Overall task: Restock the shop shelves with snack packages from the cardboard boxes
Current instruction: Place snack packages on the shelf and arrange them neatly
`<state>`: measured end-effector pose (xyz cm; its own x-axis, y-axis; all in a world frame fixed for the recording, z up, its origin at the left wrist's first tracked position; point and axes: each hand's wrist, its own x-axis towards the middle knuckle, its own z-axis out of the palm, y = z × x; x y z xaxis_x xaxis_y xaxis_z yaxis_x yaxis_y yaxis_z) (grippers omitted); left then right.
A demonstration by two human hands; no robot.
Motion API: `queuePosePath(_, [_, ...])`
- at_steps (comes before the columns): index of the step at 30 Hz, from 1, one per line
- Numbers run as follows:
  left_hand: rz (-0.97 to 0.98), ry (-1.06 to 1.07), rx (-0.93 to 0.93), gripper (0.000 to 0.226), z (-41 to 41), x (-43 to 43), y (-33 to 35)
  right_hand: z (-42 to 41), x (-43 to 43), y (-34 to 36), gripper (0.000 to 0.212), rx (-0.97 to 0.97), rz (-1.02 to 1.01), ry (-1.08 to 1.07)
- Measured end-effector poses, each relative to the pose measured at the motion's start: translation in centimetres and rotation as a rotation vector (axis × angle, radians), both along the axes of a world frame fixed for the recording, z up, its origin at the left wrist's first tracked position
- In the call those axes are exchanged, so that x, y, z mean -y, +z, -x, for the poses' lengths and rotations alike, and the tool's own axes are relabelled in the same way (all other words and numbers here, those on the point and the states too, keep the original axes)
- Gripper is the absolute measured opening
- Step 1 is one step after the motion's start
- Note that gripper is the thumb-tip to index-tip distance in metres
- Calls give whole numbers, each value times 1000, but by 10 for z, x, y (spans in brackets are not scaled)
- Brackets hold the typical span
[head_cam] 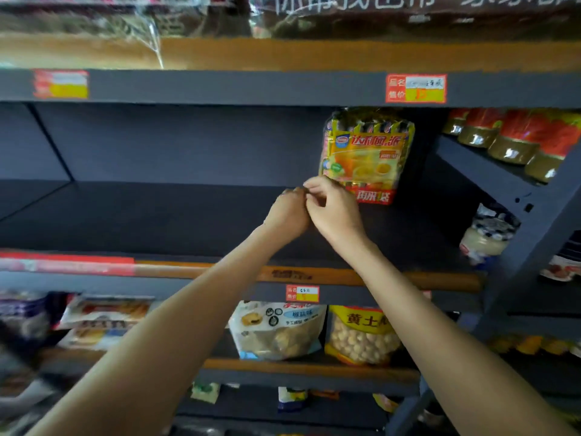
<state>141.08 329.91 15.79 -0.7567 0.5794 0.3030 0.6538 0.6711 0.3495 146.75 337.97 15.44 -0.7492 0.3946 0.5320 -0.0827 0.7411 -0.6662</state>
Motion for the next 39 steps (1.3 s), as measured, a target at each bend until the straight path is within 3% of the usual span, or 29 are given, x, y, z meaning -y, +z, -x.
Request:
queuePosePath(4, [-439,45,201,28,-25,76,1,-24,65,-3,17,-203,78,112])
queuePosePath(11, [-584,225,182,15,-42,241,-35,-31,225,-32,17,-137,65,302])
queuePosePath(13, [-548,323,251,16,-45,298,-55,-27,277,-49,16,-37,89,355])
queuePosePath(17, [-292,484,457,25,-53,414,-99,-19,379,-94,15,289,124,457])
queuePosePath(27, [-77,933,835,27,-65,663,-226,25,527,-247,20,876,159,466])
queuePosePath(36, [-135,1123,1126,31,-53,804,-357,92,615,-382,46,1288,290,358])
queuePosePath(39, [-168,1073,1233,12,-42,820,-404,96,641,-433,55,1371,423,249])
